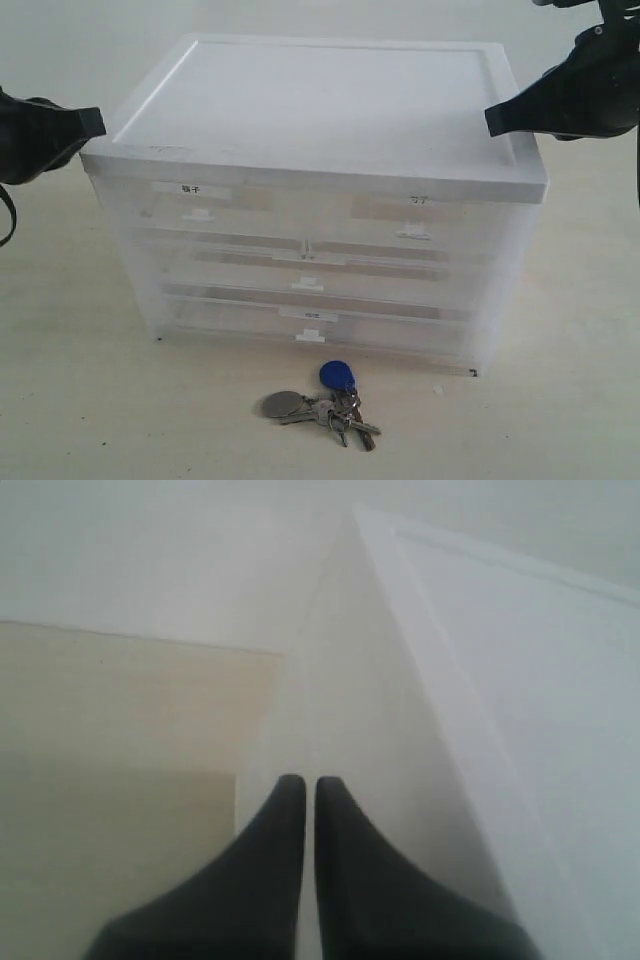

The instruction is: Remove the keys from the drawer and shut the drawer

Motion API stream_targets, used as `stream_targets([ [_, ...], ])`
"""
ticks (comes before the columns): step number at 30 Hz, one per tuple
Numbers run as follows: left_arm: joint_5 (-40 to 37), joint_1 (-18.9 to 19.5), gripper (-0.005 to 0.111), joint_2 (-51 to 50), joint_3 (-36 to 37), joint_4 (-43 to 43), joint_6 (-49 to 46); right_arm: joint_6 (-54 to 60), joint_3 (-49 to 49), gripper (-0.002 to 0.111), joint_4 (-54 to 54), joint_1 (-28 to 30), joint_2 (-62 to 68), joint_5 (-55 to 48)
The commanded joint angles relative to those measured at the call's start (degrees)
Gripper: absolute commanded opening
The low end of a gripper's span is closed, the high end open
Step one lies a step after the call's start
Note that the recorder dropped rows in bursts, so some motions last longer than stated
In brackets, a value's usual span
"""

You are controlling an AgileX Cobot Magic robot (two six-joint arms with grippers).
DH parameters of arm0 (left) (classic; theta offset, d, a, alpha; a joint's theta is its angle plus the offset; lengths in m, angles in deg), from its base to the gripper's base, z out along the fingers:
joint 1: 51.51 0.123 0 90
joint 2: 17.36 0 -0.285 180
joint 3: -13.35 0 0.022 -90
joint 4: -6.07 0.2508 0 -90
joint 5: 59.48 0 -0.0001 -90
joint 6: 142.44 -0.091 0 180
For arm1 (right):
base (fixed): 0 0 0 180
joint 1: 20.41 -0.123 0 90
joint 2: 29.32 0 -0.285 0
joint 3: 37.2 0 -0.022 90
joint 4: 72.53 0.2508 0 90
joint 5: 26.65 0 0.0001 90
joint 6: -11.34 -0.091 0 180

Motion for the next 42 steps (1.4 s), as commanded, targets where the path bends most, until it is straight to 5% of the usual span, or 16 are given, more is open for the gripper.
stream_targets([
  [1,6.6,-0.2,0.005,-1.0,0.2,11.4,10.7,0.4,-0.3,0.0,1.1,-0.6,0.0,0.7],
  [9,8.8,-0.2,0.005,1.0,0.9,24.3,22.8,0.4,-0.3,0.0,1.1,-0.6,2.3,2.3],
  [23,13.8,-0.2,0.005,8.7,11.9,24.3,22.8,0.4,-0.3,0.0,2.5,-0.6,3.3,4.6],
  [30,8.1,0.0,0.005,11.8,12.0,16.9,15.0,0.4,-0.3,0.0,2.5,-0.6,3.0,3.9],
  [42,3.3,0.0,0.005,41.4,16.4,11.3,10.5,-1.4,0.8,0.0,0.3,1.7,-27.8,-0.1],
])
